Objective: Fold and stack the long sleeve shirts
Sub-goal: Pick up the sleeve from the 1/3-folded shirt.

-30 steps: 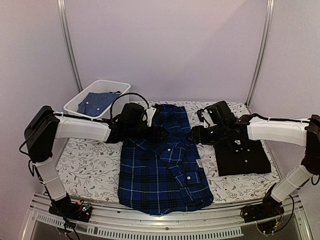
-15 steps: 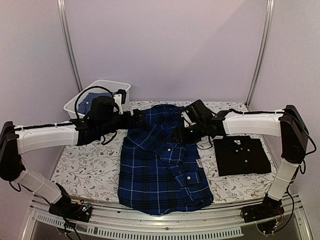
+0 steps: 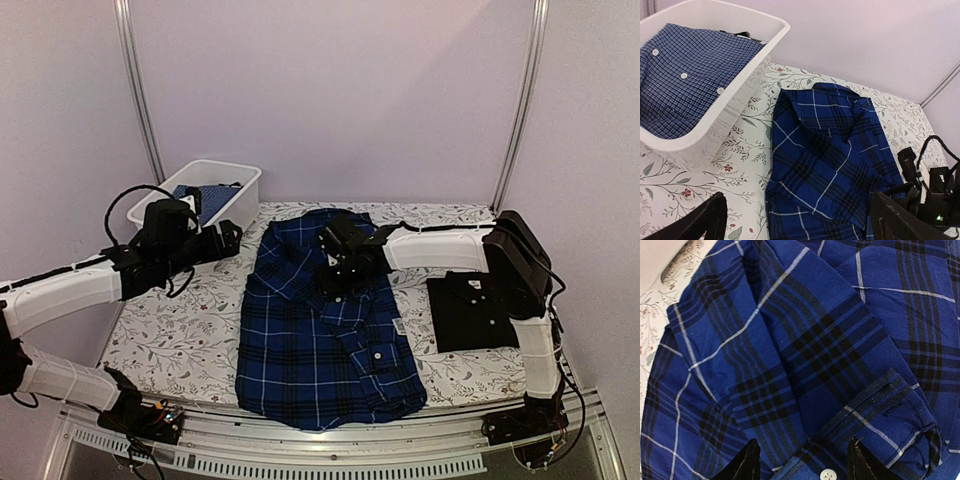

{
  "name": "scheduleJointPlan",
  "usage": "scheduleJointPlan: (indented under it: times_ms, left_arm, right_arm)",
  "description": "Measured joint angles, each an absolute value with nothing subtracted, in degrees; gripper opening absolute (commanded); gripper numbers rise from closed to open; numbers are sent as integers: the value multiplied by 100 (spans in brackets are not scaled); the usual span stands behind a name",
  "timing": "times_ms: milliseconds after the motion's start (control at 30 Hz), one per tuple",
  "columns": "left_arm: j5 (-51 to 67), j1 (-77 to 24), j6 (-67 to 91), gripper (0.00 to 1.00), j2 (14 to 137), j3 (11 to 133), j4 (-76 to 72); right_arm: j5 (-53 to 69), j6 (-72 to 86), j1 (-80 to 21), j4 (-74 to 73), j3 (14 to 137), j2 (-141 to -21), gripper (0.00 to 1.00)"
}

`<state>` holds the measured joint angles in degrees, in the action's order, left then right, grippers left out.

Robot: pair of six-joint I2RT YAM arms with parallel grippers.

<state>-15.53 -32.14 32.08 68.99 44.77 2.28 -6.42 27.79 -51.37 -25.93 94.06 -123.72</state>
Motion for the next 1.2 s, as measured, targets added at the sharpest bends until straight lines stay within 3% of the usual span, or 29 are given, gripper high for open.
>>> scheduleJointPlan:
  times_ms: [333,467,733,900,1200]
  left_arm:
    - [-1597,-3214,3081,100,6180,3970,222]
    - [-1538,-3214,3022,100,6191,3957,222]
    - [-1365,-3214,2971,100,6335,3957,220]
    - [-1306,-3221,2958,100,6342,3959,222]
    - [-1155,-3205,3000,100,6416,3972,320]
  right_arm:
    - [-838,2915,-5065,-3105,9970,-13063,61]
    - [-910,2989,-5074,-3022,9878,-13041,58]
    - [-1063,3103,-5072,-2910,9579,-12864,43]
    - [-1153,3159,-5070,-2995,9474,-12766,21]
    - [-1173,3096,-5063,-3094,9441,-12656,0]
